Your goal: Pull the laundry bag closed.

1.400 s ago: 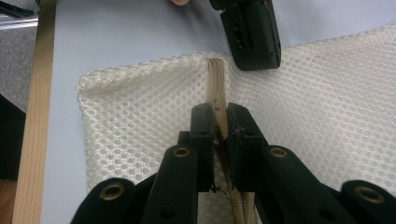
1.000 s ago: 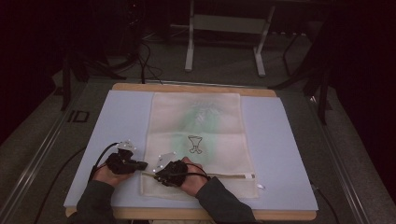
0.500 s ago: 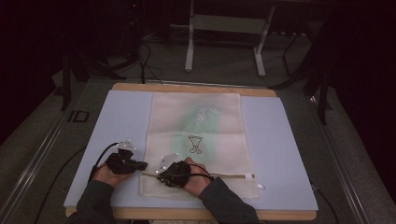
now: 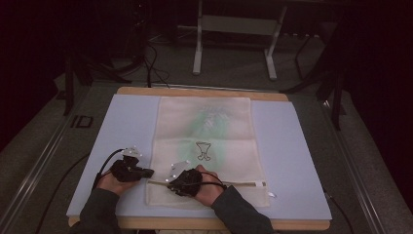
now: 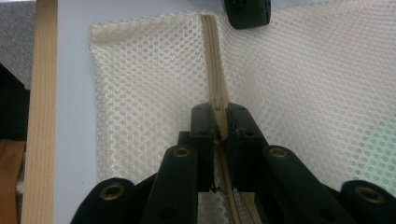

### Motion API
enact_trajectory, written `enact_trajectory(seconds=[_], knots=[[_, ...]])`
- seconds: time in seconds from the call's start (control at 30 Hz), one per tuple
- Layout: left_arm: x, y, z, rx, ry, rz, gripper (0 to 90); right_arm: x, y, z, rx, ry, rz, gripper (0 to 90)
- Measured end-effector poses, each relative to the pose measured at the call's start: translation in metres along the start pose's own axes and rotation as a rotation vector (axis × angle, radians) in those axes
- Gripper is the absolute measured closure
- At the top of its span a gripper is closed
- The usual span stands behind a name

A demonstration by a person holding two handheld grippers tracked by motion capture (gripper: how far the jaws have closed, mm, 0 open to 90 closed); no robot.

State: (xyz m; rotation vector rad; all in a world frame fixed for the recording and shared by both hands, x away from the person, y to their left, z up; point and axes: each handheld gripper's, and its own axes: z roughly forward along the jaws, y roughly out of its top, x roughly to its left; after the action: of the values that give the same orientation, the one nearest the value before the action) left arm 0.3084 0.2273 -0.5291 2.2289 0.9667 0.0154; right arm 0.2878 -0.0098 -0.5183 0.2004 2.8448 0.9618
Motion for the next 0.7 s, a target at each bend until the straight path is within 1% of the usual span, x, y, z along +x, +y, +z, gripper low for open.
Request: enact_trajectory(seconds=[0.3, 0.7], knots=[[-0.0001, 0.0002, 0.0000, 0.002, 0.000, 0.001, 90.0, 0.0012, -0.0024, -0.0035, 0.011, -0.006, -0.005, 82.3], [0.0000, 0.0001, 0.0000, 0.001, 0.000, 0.000, 90.0, 0.0004, -0.0078, -0.0089, 0.021, -0.006, 0.004, 82.3]])
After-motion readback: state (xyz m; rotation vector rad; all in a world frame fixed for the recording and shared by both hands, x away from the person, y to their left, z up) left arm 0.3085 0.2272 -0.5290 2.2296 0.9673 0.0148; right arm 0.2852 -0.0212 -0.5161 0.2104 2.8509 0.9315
